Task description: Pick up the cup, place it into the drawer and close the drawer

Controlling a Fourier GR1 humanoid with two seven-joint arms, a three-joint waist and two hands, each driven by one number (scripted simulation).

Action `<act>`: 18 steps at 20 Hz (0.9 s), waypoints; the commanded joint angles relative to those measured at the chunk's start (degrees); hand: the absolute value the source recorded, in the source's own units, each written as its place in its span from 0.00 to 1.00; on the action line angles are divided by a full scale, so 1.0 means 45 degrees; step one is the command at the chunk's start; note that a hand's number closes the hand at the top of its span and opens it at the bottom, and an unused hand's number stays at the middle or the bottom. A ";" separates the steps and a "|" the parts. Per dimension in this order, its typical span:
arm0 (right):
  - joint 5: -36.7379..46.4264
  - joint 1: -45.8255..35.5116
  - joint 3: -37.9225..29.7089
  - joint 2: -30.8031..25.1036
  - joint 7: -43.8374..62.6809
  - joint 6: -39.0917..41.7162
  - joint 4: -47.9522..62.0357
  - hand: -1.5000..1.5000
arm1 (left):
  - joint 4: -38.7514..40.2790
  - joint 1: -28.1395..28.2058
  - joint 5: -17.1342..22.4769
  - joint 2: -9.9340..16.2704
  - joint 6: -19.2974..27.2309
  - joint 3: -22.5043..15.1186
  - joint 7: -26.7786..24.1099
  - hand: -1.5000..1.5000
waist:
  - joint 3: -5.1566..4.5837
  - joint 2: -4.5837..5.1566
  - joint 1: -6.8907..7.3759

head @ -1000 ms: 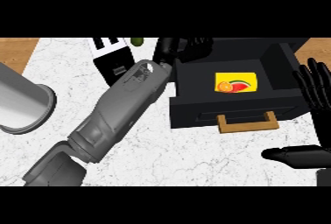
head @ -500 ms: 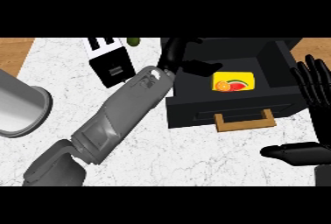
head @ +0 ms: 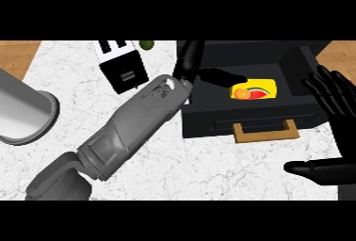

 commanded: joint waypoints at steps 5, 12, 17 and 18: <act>0.0254 0.0320 0.0619 -0.0676 0.0750 0.0776 -0.1361 1.00 | -0.0748 -0.0886 0.0796 -0.0001 0.0441 0.0744 0.0095 0.00 | -0.0008 -0.0128 0.0517; 0.1929 0.1774 0.0540 -0.1821 0.0067 0.1881 -0.1748 1.00 | -0.2552 0.0465 0.0523 0.0763 0.0462 0.1304 0.0631 0.00 | -0.0008 -0.0260 0.1004; 0.4233 0.1362 0.1473 -0.1429 0.0481 0.0890 -0.1835 1.00 | -0.3720 0.1497 0.0460 0.2134 -0.0110 0.1831 0.0974 0.00 | -0.0011 -0.0230 0.1104; 0.4001 0.0978 0.1475 -0.1670 0.1599 0.0918 -0.2381 1.00 | -0.4627 0.1851 0.0399 0.2400 0.0030 0.1596 0.1578 0.00 | -0.0019 -0.0286 0.1208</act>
